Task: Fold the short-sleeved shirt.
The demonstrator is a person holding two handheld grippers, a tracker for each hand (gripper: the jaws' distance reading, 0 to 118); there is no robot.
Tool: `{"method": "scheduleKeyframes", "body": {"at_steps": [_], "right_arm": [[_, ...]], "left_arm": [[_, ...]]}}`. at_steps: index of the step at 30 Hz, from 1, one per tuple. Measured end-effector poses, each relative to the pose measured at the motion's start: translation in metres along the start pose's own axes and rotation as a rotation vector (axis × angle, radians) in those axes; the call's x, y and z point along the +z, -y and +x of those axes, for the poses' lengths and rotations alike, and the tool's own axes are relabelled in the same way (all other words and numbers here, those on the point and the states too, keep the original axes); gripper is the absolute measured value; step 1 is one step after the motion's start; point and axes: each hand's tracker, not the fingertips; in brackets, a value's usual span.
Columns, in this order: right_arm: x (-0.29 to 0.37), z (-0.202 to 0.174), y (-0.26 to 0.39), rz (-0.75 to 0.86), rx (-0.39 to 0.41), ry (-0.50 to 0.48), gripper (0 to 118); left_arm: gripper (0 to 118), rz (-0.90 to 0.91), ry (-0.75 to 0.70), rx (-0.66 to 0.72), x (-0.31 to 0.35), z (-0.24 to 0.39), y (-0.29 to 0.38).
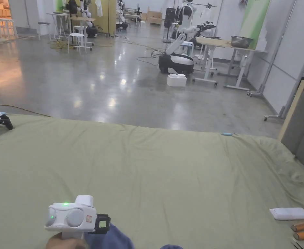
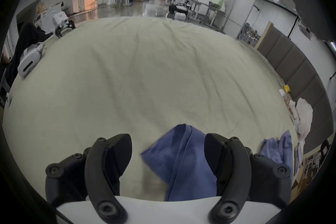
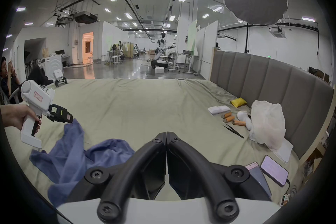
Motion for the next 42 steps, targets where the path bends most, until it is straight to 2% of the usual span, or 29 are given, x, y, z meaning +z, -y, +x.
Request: {"method": "scheduleKeyframes", "body": {"at_steps": [4,6,7,8,9,10,12,13,14,15,16,17,22,23,25,26,29,33,42], "right_arm": [[-0.008,0.015,0.007,-0.037,0.001,0.027,0],[-0.014,0.02,0.009,-0.069,-0.002,0.023,0],[-0.018,0.022,0.01,-0.081,-0.002,0.022,0],[-0.023,0.023,0.011,-0.089,-0.004,0.021,0],[-0.03,0.025,0.011,-0.109,-0.005,0.007,0],[-0.037,0.025,0.011,-0.128,-0.003,-0.004,0],[-0.056,0.025,0.009,-0.166,0.001,-0.037,3],[-0.066,0.024,0.007,-0.2,0.006,-0.061,9],[-0.079,0.023,0.006,-0.23,0.008,-0.085,23],[-0.089,0.022,0.004,-0.259,0.019,-0.11,56],[-0.102,0.02,0.003,-0.282,0.012,-0.131,76],[-0.116,0.016,0.002,-0.303,0.03,-0.147,83],[-0.167,-0.004,0.014,-0.482,0.067,-0.261,78],[-0.171,-0.007,0.019,-0.498,0.067,-0.277,68],[-0.175,-0.011,0.027,-0.554,0.062,-0.292,9],[-0.171,-0.012,0.028,-0.536,0.061,-0.282,3],[-0.148,-0.007,0.018,-0.453,0.064,-0.254,2],[-0.112,0.017,-0.021,-0.354,-0.037,-0.197,2],[-0.033,0.075,-0.144,-0.108,-0.045,-0.079,2]], "left_arm": [[83,-0.102,-0.053,-0.094,-0.012,0.026,0.011],[76,-0.076,-0.128,-0.216,-0.005,0.041,0.021],[67,-0.051,-0.121,-0.236,0.0,0.048,0.023],[54,-0.05,-0.11,-0.24,0.005,0.055,0.025],[36,-0.041,-0.099,-0.243,0.01,0.059,0.027],[4,-0.033,-0.081,-0.242,0.005,0.051,0.023],[4,-0.022,-0.052,-0.223,0.017,0.051,0.025],[4,-0.021,-0.043,-0.221,0.023,0.051,0.027],[4,-0.011,-0.037,-0.225,0.036,0.048,0.029],[4,0.01,-0.035,-0.232,0.045,0.047,0.031],[4,0.039,-0.036,-0.24,0.056,0.046,0.035],[4,0.073,-0.04,-0.23,0.068,0.044,0.038],[4,0.157,-0.012,-0.168,0.105,0.014,0.043],[4,0.165,-0.011,-0.174,0.112,0.01,0.045],[4,0.188,-0.019,-0.176,0.125,0.004,0.05],[4,0.194,-0.018,-0.176,0.122,-0.005,0.049],[4,0.258,-0.019,-0.153,0.144,-0.018,0.049],[4,0.368,-0.049,-0.108,0.181,-0.037,0.038],[4,0.604,-0.189,-0.049,0.281,-0.102,-0.004]]}}
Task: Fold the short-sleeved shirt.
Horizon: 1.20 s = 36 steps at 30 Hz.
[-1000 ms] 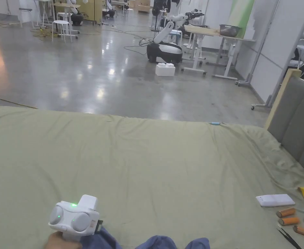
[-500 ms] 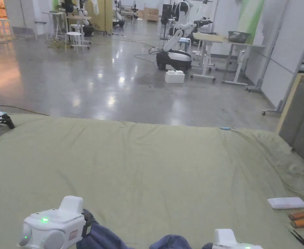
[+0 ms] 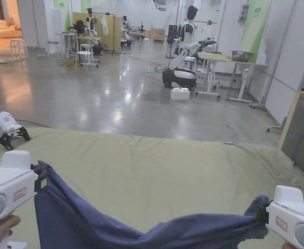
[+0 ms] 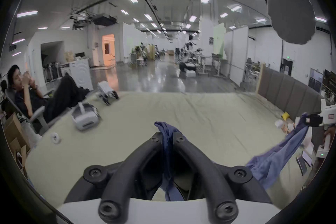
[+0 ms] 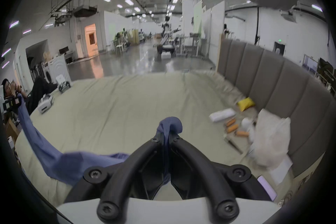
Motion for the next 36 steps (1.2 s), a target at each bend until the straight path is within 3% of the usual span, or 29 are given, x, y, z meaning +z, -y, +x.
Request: {"method": "scheduleKeyframes", "body": {"at_steps": [7,14,26,31,36], "right_arm": [[0.025,0.01,-0.078,0.119,0.002,0.025,2],[0.016,-0.014,-0.15,0.175,0.047,0.008,2],[0.012,-0.03,-0.267,0.296,0.077,0.06,2],[0.017,-0.03,-0.276,0.33,0.087,0.084,2],[0.008,-0.029,-0.238,0.301,0.104,0.086,2]], "left_arm": [[4,0.073,-0.064,0.029,0.006,-0.035,-0.069],[4,0.066,-0.109,-0.047,-0.022,-0.031,-0.124],[4,0.159,-0.142,-0.028,-0.015,-0.023,-0.224],[4,0.161,-0.147,-0.051,-0.014,-0.015,-0.229],[4,0.105,-0.138,-0.06,-0.028,-0.012,-0.182]]}}
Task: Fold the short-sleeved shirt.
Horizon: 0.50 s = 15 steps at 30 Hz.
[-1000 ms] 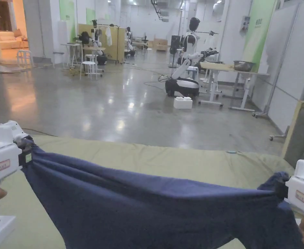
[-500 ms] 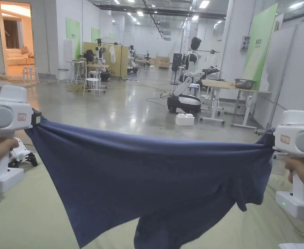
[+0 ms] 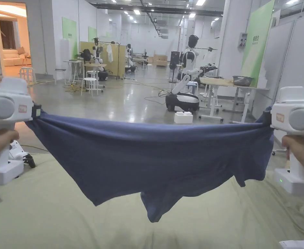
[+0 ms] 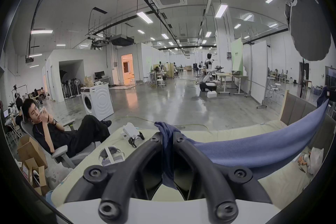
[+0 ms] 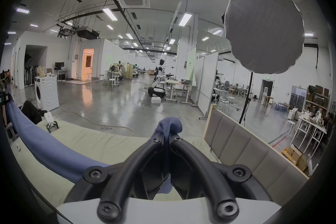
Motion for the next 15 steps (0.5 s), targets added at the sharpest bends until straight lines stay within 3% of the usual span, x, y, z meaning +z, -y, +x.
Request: {"method": "scheduleKeyframes", "body": {"at_steps": [7,15], "right_arm": [[0.019,-0.01,0.092,-0.083,0.055,-0.008,2],[0.078,-0.013,0.227,-0.248,0.082,0.01,2]], "left_arm": [[4,-0.112,0.036,0.015,0.011,0.007,0.114],[4,-0.231,0.069,0.028,0.08,0.003,0.251]]}}
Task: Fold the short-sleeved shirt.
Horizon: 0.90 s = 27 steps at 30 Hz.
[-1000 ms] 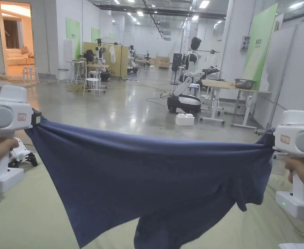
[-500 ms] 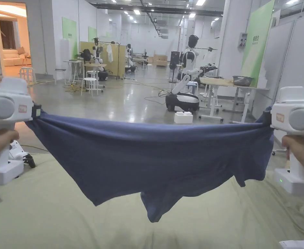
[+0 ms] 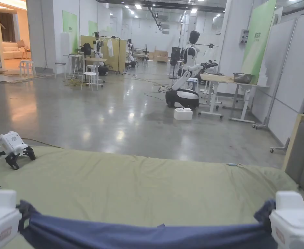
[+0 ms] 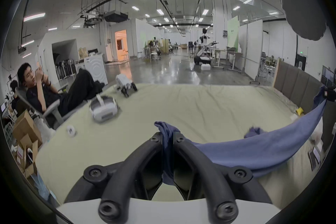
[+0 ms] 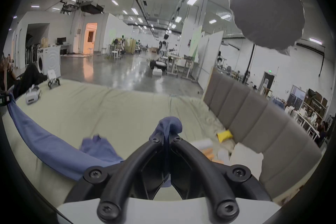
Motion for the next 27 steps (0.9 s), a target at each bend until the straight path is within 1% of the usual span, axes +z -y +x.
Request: {"method": "scheduleKeyframes", "body": {"at_steps": [2,6,7,10,12,15,18,19,20,22,23,24,25,26,27], "right_arm": [[0.008,-0.002,0.036,-0.063,0.014,-0.005,2],[0.025,-0.007,0.109,-0.181,0.003,-0.01,2],[0.027,-0.009,0.121,-0.198,0.015,-0.009,2],[0.033,-0.014,0.164,-0.255,0.001,-0.017,2],[0.035,-0.015,0.186,-0.291,-0.022,-0.012,2],[0.033,-0.015,0.21,-0.31,-0.036,-0.011,3],[0.039,-0.018,0.221,-0.29,-0.052,-0.025,6],[0.041,-0.02,0.22,-0.276,-0.045,-0.023,6],[0.047,-0.021,0.218,-0.253,-0.035,-0.02,12],[0.057,-0.024,0.208,-0.187,-0.045,-0.004,59],[0.062,-0.026,0.202,-0.151,-0.065,-0.003,78],[0.07,-0.029,0.193,-0.098,-0.084,-0.012,87],[0.074,-0.033,0.186,-0.064,-0.092,-0.027,86],[0.078,-0.039,0.177,-0.029,-0.094,-0.036,86],[0.082,-0.046,0.168,0.015,-0.091,-0.053,86]], "left_arm": [[4,-0.035,0.001,0.04,0.01,-0.005,0.028],[4,-0.128,0.006,0.016,0.037,-0.004,0.083],[4,-0.138,0.004,0.014,0.041,-0.003,0.093],[4,-0.195,-0.008,0.021,0.046,-0.004,0.123],[5,-0.238,-0.024,0.027,0.044,-0.006,0.14],[10,-0.244,-0.041,0.068,0.042,-0.01,0.156],[20,-0.25,-0.047,0.075,0.04,-0.016,0.167],[20,-0.246,-0.05,0.075,0.042,-0.016,0.168],[24,-0.238,-0.061,0.078,0.047,-0.018,0.166],[35,-0.188,-0.079,0.116,0.057,-0.023,0.163],[47,-0.159,-0.095,0.132,0.062,-0.024,0.157],[67,-0.126,-0.111,0.137,0.067,-0.024,0.15],[77,-0.092,-0.115,0.134,0.076,-0.019,0.145],[80,-0.049,-0.108,0.13,0.081,-0.015,0.137],[80,-0.016,-0.09,0.124,0.084,-0.01,0.126]]}}
